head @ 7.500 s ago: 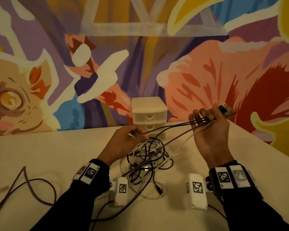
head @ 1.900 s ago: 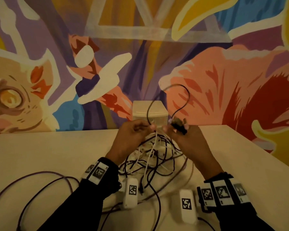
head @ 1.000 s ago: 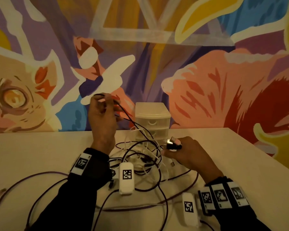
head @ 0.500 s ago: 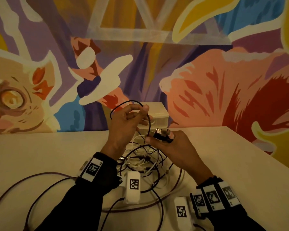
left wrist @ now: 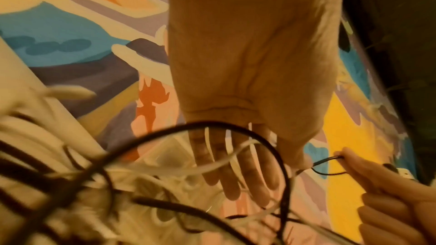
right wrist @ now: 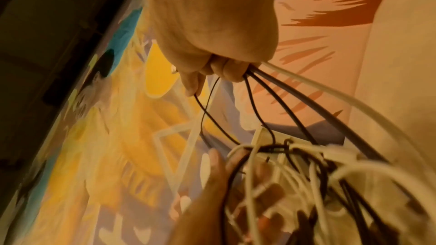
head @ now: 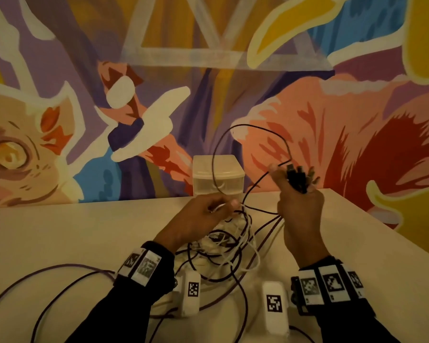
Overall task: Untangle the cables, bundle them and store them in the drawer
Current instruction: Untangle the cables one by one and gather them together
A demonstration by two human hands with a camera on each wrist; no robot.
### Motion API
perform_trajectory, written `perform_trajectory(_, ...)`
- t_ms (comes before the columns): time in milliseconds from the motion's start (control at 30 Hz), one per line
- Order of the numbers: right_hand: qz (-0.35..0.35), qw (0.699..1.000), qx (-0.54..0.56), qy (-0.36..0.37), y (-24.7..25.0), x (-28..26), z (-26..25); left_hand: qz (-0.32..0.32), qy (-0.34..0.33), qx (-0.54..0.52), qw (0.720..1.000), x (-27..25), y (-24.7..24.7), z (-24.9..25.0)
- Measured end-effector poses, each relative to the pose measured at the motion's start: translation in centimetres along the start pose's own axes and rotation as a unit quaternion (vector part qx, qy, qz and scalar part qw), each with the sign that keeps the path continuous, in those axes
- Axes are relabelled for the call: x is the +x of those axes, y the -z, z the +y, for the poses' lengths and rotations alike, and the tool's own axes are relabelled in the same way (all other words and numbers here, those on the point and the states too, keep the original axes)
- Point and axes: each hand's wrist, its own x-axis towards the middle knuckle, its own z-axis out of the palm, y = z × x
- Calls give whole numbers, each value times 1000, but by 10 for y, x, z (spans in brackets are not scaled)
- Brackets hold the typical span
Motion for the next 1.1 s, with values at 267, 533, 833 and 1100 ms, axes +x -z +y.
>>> perform_trajectory(267,104,991,70,35,13,14,-7,-4,32,203,979,-2,2,-26)
perform_trajectory(533,33,999,36,-6,10,13,0,-24,42,59,997,-3,9,6)
perform_trajectory(833,-29,999,19,-26,5,-1,-2,68,-23,27,997,11,-32,10)
perform_trajectory(1100,-98,988,-117,28,4,-6,4,120,-13,23,992,16,-29,-4)
